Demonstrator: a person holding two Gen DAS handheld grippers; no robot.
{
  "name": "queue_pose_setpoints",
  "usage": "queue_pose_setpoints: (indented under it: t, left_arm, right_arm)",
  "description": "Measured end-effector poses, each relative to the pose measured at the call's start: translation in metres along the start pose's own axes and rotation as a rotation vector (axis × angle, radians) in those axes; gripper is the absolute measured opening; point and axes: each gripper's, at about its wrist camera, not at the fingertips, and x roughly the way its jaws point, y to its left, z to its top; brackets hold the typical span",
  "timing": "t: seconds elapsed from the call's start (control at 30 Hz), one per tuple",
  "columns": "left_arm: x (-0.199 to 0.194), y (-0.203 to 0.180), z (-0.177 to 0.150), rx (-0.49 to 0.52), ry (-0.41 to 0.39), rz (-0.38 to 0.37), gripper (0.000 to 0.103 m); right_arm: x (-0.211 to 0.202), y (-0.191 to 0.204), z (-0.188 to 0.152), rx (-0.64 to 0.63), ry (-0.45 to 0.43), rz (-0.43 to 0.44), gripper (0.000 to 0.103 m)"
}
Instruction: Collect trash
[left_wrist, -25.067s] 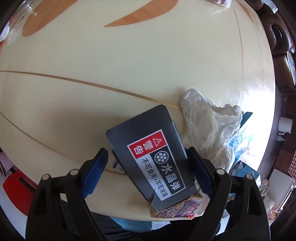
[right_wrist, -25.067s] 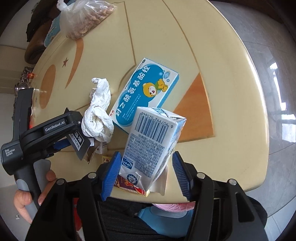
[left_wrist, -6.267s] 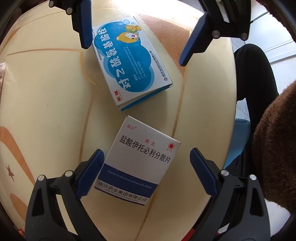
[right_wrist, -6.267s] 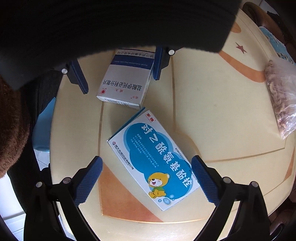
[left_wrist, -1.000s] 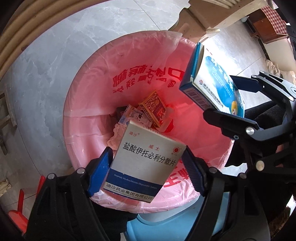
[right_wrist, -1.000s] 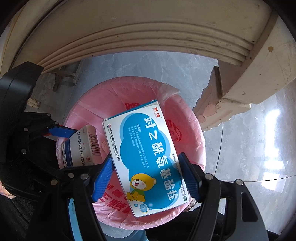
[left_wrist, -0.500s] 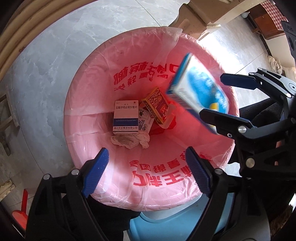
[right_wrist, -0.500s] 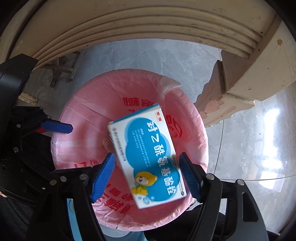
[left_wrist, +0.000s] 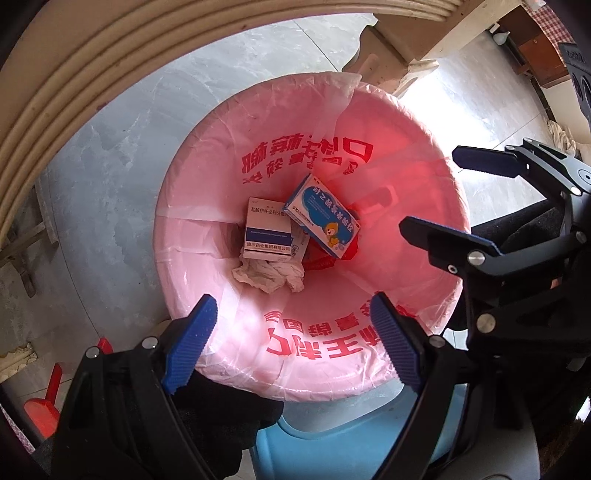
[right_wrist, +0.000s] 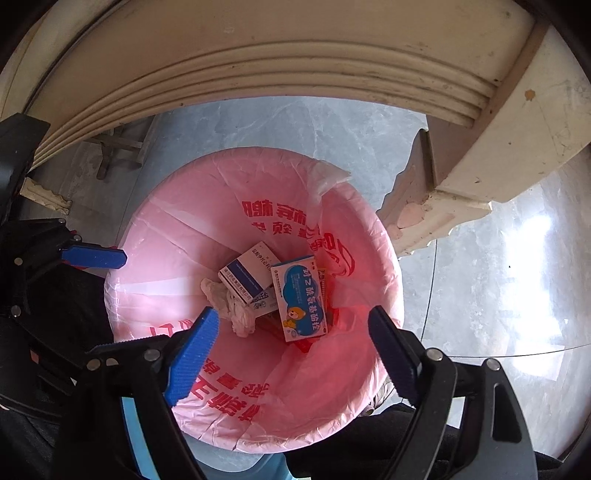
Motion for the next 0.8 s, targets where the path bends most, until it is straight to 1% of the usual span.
queue_pose_setpoints:
  t: [0.1,0.23,0.33,0.4,0.47,0.6,0.7,0.8]
  left_arm:
    - [-0.012,-0.007,-0.006,-0.029,-0.039,0.04,0.083]
    - [-0.03,-0.011,-0.018,-0.109,-0.087,0.072,0.083]
    - [-0.047,-0.015,-0.03,-0.158,-0.142,0.098,0.083]
    - [-0.06,-0.018,-0.037,-0.18,-0.181,0.124,0.083]
    - [-0.072,-0.02,-0.043,-0.205,-0.216,0.124,0.083]
    - [-0.102,-0.025,-0.056,-0.247,-0.296,0.139,0.083]
    - [-0.123,-0.031,-0.062,-0.264,-0.352,0.162,0.083]
    - [-0.145,-0.038,-0.069,-0.278,-0.406,0.16,0.083]
  right_arm:
    - [-0.011,0.003,-0.002,0.012,-0.018,-0.018,0.081]
    - [-0.032,0.009,-0.005,0.016,-0.065,-0.035,0.082]
    - [-0.053,0.017,-0.009,0.01,-0.116,-0.05,0.082]
    - [-0.066,0.022,-0.011,0.014,-0.145,-0.054,0.084]
    - [-0.081,0.026,-0.014,0.025,-0.186,-0.046,0.088]
    - [-0.114,0.034,-0.018,0.042,-0.259,-0.048,0.09]
    - [-0.138,0.04,-0.02,0.047,-0.308,-0.092,0.094]
    - [-0.167,0.044,-0.024,0.054,-0.372,-0.136,0.095]
